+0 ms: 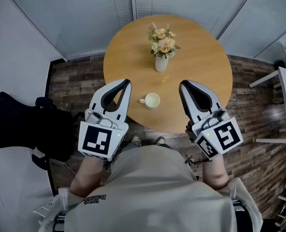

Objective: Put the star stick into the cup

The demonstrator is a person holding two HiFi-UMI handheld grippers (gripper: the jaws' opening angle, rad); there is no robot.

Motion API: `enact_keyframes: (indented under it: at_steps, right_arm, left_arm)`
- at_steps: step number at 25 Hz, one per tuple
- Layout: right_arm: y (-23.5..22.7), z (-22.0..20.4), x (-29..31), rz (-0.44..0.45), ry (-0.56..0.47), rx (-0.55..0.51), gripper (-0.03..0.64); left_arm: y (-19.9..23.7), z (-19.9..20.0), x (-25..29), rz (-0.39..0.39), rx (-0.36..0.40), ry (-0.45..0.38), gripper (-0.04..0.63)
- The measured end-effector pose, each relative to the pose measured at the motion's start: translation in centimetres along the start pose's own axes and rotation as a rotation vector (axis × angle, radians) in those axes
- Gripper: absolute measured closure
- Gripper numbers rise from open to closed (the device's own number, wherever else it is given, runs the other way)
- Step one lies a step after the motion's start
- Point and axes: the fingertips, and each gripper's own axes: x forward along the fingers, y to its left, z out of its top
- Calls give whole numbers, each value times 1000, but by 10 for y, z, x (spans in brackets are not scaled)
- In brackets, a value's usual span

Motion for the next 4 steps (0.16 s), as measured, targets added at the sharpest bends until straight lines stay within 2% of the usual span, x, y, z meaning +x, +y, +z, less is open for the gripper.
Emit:
enact_keyframes:
  at_steps: [4]
  right_arm:
    - [-1,6,-2,9,-22,41,580]
  left_arm:
    - [-2,2,1,-1,2,0,572]
